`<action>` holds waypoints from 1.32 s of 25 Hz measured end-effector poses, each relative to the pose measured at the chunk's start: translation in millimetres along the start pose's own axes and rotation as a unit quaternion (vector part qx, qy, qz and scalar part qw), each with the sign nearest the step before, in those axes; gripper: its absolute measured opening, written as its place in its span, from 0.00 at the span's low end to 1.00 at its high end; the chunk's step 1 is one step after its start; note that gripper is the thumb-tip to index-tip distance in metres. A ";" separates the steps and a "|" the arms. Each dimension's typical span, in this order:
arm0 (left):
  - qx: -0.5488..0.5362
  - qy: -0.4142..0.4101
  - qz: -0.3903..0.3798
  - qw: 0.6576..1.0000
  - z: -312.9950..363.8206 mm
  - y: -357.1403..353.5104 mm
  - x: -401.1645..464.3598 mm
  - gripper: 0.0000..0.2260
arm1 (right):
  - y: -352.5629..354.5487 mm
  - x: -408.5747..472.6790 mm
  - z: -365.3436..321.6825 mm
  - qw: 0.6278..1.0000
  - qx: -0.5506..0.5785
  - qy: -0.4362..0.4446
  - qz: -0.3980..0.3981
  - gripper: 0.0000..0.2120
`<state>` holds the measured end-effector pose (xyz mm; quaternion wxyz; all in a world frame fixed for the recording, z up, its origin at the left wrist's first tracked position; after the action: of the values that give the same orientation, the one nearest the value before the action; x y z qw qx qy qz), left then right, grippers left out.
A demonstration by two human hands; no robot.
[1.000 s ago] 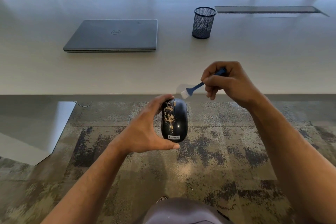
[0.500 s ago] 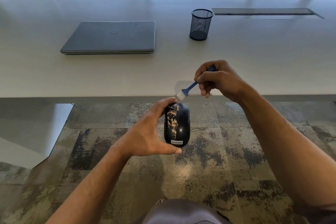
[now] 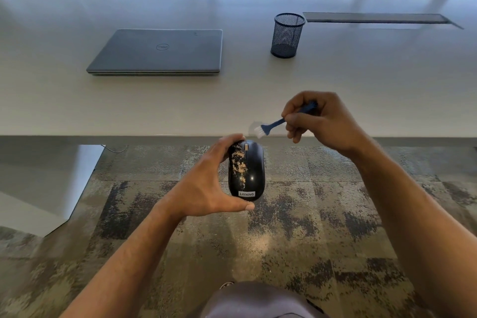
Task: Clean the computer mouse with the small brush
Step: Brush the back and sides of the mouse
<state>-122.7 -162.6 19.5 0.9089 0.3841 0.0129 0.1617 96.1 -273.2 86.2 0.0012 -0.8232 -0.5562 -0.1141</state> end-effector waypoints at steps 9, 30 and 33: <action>0.009 0.020 0.016 1.000 -4.4 9.2 5.5 0.54 | -20.4 -42.5 -16.8 0.996 -0.033 0.017 -0.084 0.06; 0.020 0.035 0.020 0.999 0.7 13.6 -1.0 0.54 | -43.1 -70.4 -27.2 0.993 -0.076 0.021 -0.091 0.03; 0.022 0.035 0.017 0.999 2.1 11.9 0.5 0.54 | -41.2 -65.3 -40.4 0.989 -0.125 0.054 -0.050 0.02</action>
<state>-125.3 -156.1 29.4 0.8966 0.3979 0.0415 0.1900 27.7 -322.4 108.0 -0.0778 -0.7806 -0.5771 -0.2269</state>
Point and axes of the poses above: each hand's wrist, its own x-axis towards the middle knuckle, its own y-axis out of the back of the hand, z = x × y, the point moved 4 cm from there along x, towards the middle knuckle, and after that the axes turned 11 degrees about x, right-handed, at the moved point
